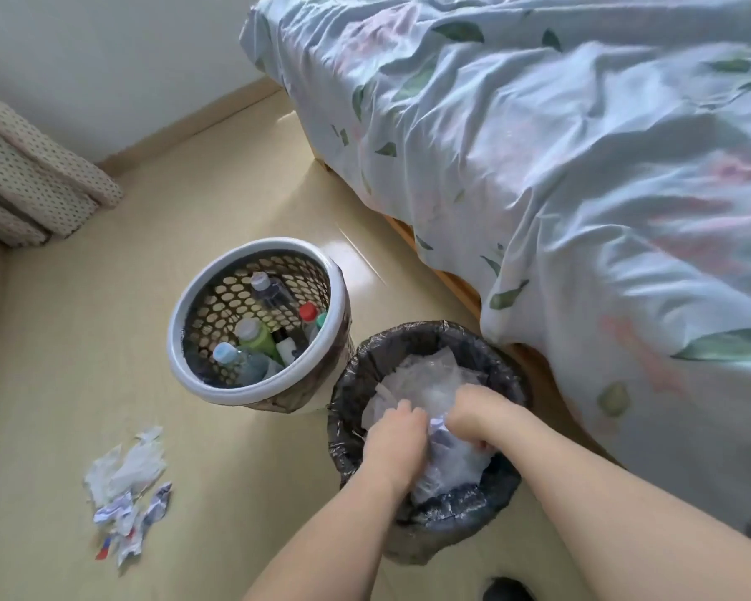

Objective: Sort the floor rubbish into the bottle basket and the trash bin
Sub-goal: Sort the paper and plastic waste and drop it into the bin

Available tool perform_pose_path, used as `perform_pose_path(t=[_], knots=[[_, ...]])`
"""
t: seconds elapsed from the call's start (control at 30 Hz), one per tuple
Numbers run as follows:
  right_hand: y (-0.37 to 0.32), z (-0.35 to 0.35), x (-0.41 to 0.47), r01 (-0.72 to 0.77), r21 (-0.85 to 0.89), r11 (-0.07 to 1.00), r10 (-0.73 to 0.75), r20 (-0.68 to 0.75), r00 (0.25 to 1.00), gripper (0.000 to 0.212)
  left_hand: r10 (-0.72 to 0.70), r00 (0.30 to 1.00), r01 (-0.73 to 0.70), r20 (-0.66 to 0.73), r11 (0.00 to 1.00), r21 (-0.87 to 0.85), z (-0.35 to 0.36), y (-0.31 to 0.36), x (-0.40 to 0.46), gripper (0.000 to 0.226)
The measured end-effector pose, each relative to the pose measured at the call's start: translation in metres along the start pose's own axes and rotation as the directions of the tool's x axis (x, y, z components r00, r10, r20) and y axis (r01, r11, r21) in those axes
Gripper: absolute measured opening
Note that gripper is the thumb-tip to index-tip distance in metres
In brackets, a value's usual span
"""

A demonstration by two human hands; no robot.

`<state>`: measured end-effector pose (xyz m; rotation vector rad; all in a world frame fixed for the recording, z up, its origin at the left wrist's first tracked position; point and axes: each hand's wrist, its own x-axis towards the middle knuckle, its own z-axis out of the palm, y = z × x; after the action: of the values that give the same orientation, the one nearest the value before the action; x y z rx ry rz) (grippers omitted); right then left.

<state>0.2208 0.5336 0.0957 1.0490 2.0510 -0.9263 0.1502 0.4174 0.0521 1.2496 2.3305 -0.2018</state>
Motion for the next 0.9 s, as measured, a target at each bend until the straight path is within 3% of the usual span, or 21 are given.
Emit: perform_pose_path(t=[0.1,0.27,0.5,0.67,0.8,0.9], knots=[[0.007,0.018,0.021,-0.037,0.000,0.999,0.037,-0.071,0.997,0.036,-0.013,0.999,0.015,0.046,0.999,-0.046,0.011,-0.008,0.013,0.023],[0.003,0.016,0.020,-0.055,-0.038,0.998,0.049,-0.142,0.989,0.032,0.046,0.984,-0.024,0.170,0.991,-0.128,-0.011,-0.018,0.008,0.025],[-0.034,-0.013,-0.041,-0.026,-0.188,0.982,-0.016,-0.218,0.976,0.035,0.063,0.997,-0.071,-0.052,0.983,-0.168,-0.080,-0.048,-0.046,0.015],[-0.098,-0.016,-0.102,0.122,-0.302,0.945,-0.210,-0.280,0.937,0.025,-0.012,0.984,-0.019,-0.177,0.985,-0.174,-0.122,-0.096,-0.112,0.008],[-0.170,0.009,-0.140,0.244,-0.356,0.902,-0.348,-0.266,0.899,0.029,-0.104,0.964,0.055,-0.245,0.978,-0.201,-0.144,-0.158,-0.169,0.025],[-0.225,0.043,-0.154,0.337,-0.406,0.849,-0.457,-0.247,0.854,0.032,-0.165,0.966,0.133,-0.199,0.977,-0.165,-0.143,-0.217,-0.209,0.033]])
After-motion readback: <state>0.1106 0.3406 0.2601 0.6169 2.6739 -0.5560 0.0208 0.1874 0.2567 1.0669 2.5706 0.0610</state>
